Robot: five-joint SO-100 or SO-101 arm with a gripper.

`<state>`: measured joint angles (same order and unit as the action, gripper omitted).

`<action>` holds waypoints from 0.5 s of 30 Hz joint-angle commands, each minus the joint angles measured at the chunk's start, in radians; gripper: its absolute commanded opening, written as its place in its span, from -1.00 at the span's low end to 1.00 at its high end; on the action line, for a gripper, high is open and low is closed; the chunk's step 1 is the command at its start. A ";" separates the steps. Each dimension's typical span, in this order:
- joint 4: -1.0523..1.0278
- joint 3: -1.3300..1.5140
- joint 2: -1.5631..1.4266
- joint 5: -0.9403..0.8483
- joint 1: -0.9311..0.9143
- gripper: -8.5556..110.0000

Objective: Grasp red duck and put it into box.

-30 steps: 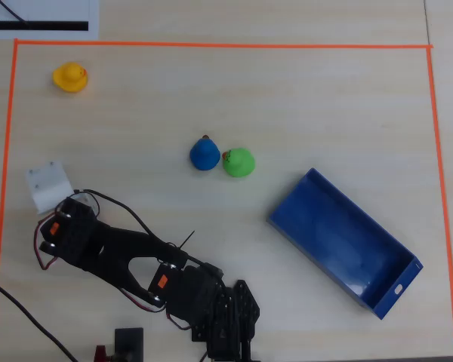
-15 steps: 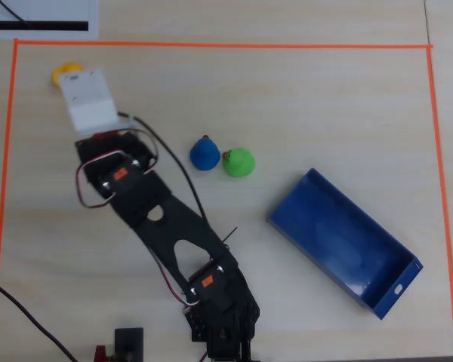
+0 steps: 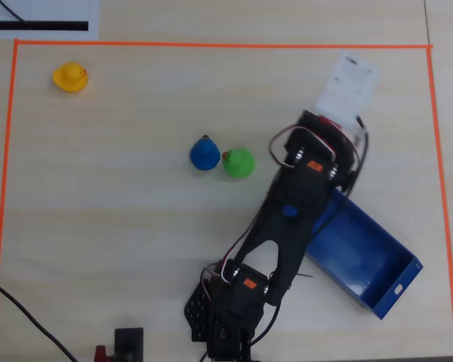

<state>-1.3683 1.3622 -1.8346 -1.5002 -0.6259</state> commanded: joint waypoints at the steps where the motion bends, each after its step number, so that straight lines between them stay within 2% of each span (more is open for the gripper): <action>1: -0.018 0.061 -0.011 -0.026 -0.267 -0.86; 8: 0.025 0.374 -0.080 -0.112 -0.491 -0.86; 15: 0.112 0.574 -0.153 -0.115 -0.494 -0.86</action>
<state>-1.3023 1.8883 -1.9313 -1.6168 -1.1305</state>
